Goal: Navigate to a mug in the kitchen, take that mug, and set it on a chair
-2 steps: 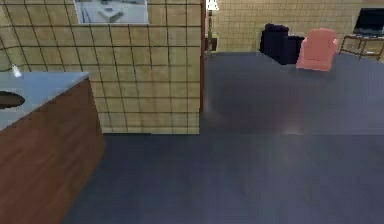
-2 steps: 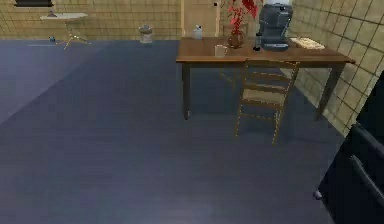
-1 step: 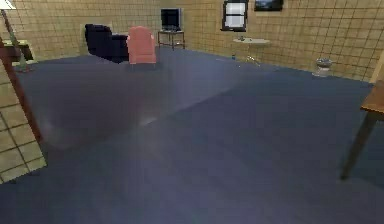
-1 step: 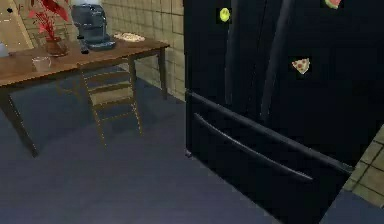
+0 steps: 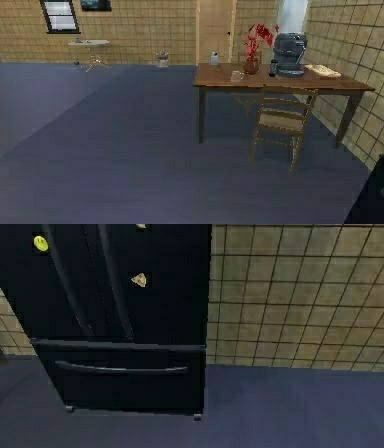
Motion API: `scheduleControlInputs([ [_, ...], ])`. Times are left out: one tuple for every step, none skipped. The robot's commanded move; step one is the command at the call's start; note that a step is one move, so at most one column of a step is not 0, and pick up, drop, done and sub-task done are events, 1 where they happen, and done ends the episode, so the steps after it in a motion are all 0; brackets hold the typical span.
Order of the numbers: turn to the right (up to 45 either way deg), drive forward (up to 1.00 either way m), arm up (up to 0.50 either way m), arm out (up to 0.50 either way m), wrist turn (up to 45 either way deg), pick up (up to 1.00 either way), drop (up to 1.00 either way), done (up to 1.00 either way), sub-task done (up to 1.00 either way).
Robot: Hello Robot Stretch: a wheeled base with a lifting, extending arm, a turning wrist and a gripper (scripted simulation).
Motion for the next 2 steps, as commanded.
scheduleControlInputs([
  [0.0, 1.0, 0.0, 0.0, 0.0, 0.0, 0.0, 0.0, 0.0],
  [12.0, 0.0, 0.0, 0.0, 0.0, 0.0, 0.0, 0.0, 0.0],
])
